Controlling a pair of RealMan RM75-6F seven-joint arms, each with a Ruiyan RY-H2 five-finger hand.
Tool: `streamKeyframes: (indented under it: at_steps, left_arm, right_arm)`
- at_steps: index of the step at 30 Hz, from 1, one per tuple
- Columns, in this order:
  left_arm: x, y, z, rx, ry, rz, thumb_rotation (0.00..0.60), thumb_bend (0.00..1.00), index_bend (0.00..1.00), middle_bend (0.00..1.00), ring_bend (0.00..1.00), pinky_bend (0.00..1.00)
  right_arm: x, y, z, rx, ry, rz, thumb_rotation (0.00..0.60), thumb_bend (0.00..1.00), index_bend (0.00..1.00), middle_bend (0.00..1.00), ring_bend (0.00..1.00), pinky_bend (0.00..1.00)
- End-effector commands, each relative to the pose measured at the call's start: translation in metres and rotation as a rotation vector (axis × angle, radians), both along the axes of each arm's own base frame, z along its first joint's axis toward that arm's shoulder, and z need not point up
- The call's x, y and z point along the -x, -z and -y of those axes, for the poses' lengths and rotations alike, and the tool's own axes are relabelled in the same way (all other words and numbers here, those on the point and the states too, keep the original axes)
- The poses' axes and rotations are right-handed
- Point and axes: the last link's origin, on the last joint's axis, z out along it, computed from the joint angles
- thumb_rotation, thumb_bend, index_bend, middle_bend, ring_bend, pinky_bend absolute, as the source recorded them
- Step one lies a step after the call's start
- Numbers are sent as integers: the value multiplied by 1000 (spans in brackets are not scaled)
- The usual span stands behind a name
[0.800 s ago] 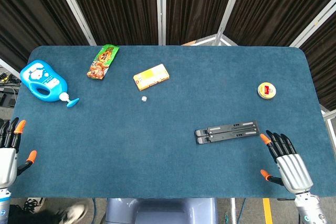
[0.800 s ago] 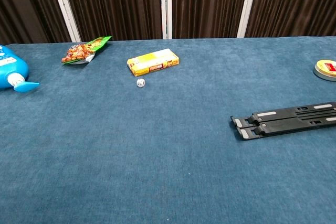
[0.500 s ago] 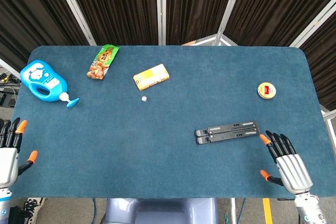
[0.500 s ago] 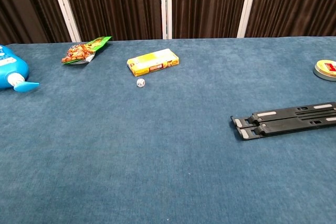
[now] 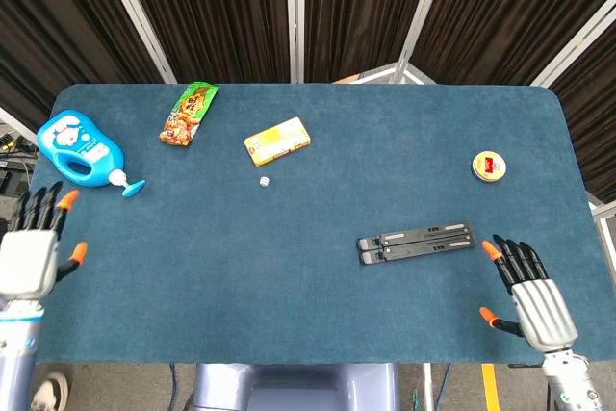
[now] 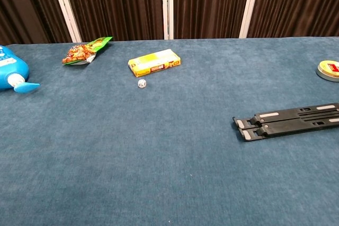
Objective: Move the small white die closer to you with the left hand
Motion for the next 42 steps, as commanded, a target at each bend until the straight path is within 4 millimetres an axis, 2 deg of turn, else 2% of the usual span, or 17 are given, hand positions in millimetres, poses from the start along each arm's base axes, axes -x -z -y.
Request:
streamKeyframes:
  at_steps: [1, 4, 7, 11, 14, 15, 16, 22, 29, 34, 42]
  left_arm:
    - [-29, 15, -51, 44, 36, -20, 600, 338, 177, 0, 0, 0]
    - [-48, 32, -83, 88, 47, -36, 600, 346, 265, 0, 0, 0]
    - [-62, 48, -108, 132, 49, -30, 600, 366, 302, 0, 0, 0]
    - [-92, 82, -155, 208, 49, -55, 600, 394, 316, 0, 0, 0]
    - [-110, 102, -176, 242, 54, -80, 600, 394, 313, 0, 0, 0]
    - [-126, 119, -188, 276, 66, -91, 600, 394, 311, 0, 0, 0]
    - [-133, 128, -197, 286, 53, -94, 600, 394, 310, 0, 0, 0]
    - [-164, 168, -216, 364, 41, -107, 600, 394, 312, 0, 0, 0]
    - [-183, 194, -219, 413, 61, -133, 600, 394, 387, 0, 0, 0]
    - [-191, 206, -218, 417, 70, -161, 600, 394, 440, 0, 0, 0]
    - [-190, 212, -220, 427, 48, -188, 600, 394, 349, 0, 0, 0]
  right_arm:
    - [3, 1, 5, 0, 15, -4, 600, 80, 0, 0, 0, 0]
    - [8, 1, 9, -1, 39, -6, 600, 80, 0, 0, 0, 0]
    - [12, 0, 13, 3, 61, -4, 600, 80, 0, 0, 0, 0]
    - [18, -3, 18, 14, 86, -3, 600, 79, 0, 0, 0, 0]
    - [21, -6, 20, 25, 101, -1, 600, 80, 0, 0, 0, 0]
    - [25, -10, 19, 38, 119, 1, 600, 80, 0, 0, 0, 0]
    - [26, -11, 19, 41, 124, 2, 600, 80, 0, 0, 0, 0]
    - [32, -19, 18, 66, 148, 6, 600, 81, 0, 0, 0, 0]
    - [33, -25, 19, 84, 155, 15, 600, 80, 0, 0, 0, 0]
    - [33, -27, 19, 88, 154, 23, 600, 80, 0, 0, 0, 0]
    - [32, -28, 18, 83, 149, 33, 600, 80, 0, 0, 0, 0]
